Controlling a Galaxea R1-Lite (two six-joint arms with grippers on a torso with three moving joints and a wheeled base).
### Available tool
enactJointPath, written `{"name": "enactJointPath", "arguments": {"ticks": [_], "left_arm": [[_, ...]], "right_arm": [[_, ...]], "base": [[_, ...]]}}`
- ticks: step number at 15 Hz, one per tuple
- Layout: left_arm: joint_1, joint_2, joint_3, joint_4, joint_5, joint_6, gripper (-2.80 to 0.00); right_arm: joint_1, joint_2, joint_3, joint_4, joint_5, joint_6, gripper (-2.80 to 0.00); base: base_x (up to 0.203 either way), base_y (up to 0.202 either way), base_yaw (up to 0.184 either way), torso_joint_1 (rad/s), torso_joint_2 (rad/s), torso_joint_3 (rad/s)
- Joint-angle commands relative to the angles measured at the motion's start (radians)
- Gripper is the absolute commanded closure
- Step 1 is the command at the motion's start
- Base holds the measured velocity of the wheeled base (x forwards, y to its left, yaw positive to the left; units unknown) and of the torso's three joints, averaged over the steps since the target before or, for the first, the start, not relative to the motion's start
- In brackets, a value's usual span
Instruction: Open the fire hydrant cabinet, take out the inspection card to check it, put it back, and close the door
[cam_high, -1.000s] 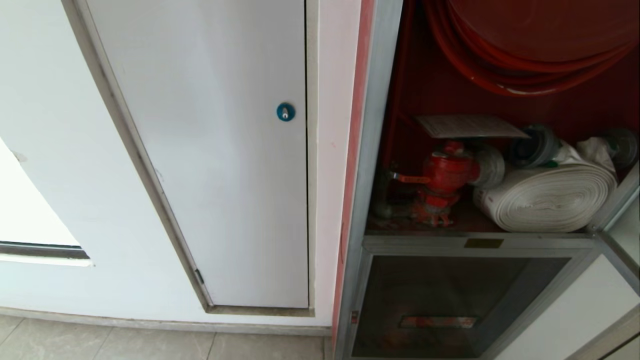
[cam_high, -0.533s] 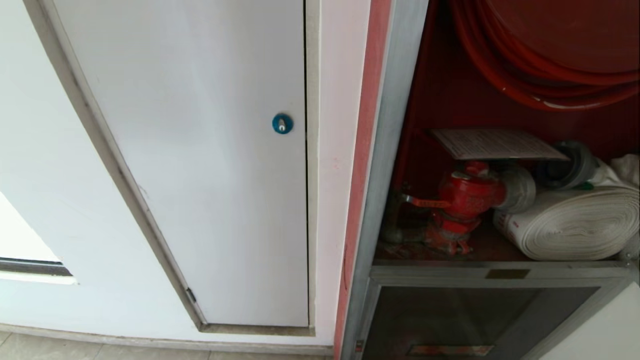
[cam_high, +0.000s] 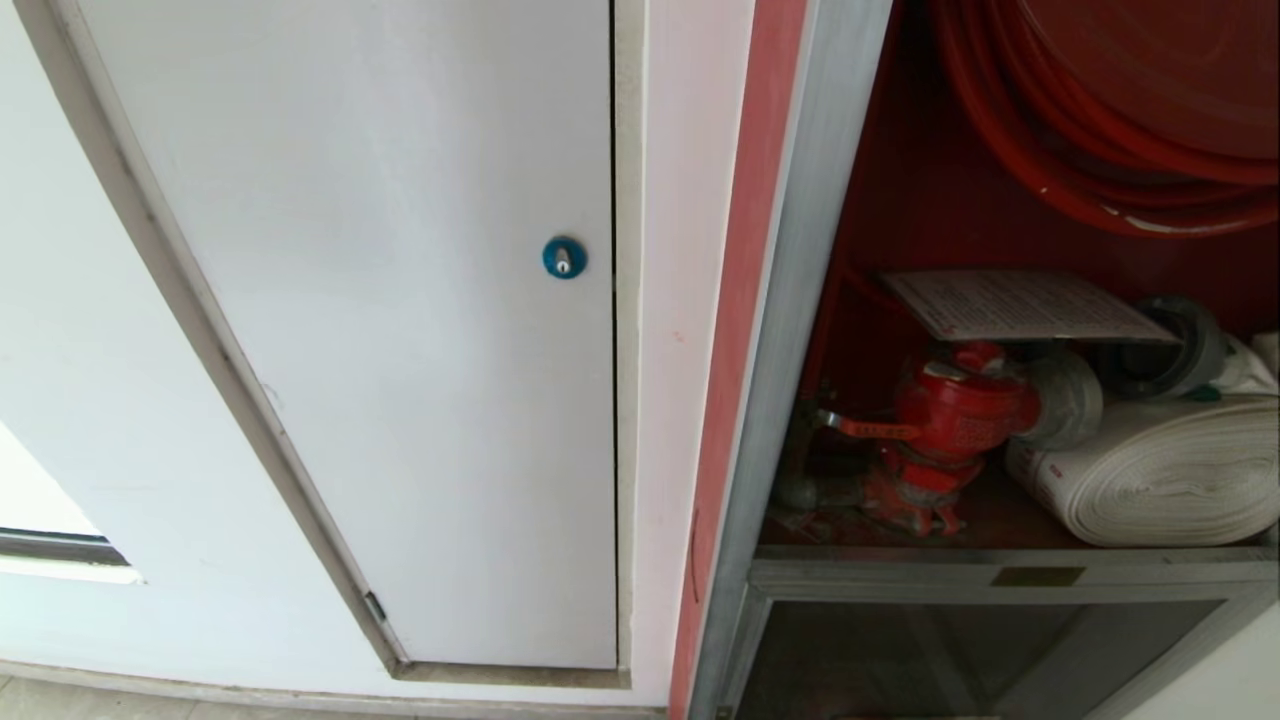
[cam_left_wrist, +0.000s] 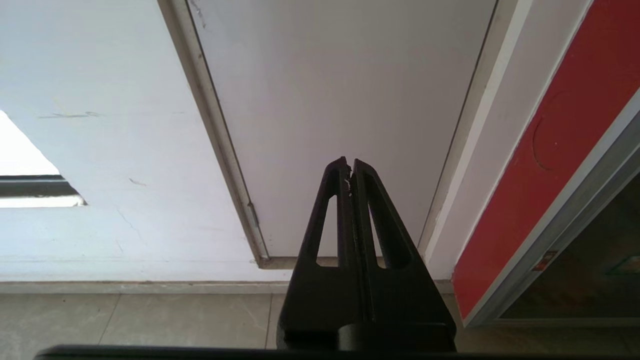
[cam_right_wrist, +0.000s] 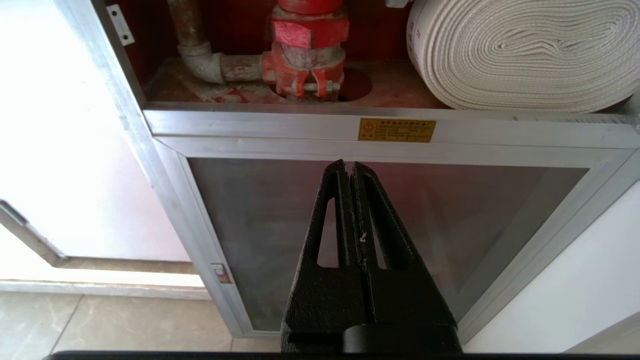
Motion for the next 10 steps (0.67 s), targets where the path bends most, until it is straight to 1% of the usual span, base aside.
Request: {"name": "enactJointPath", "arguments": {"ticks": [1, 10], "left_arm": [[0.0, 0.001, 0.0, 0.0, 0.0, 0.0, 0.0], [0.0, 0.001, 0.0, 0.0, 0.0, 0.0, 0.0]], "right_arm": [[0.0, 0.0, 0.0, 0.0, 0.0, -0.002, 0.0], [0.0, 0.002, -0.001, 0.005, 0.01, -0.005, 0.0]], "base": [[0.0, 0.0, 0.0, 0.0, 0.0, 0.0], [0.0, 0.0, 0.0, 0.0, 0.0, 0.0]]}}
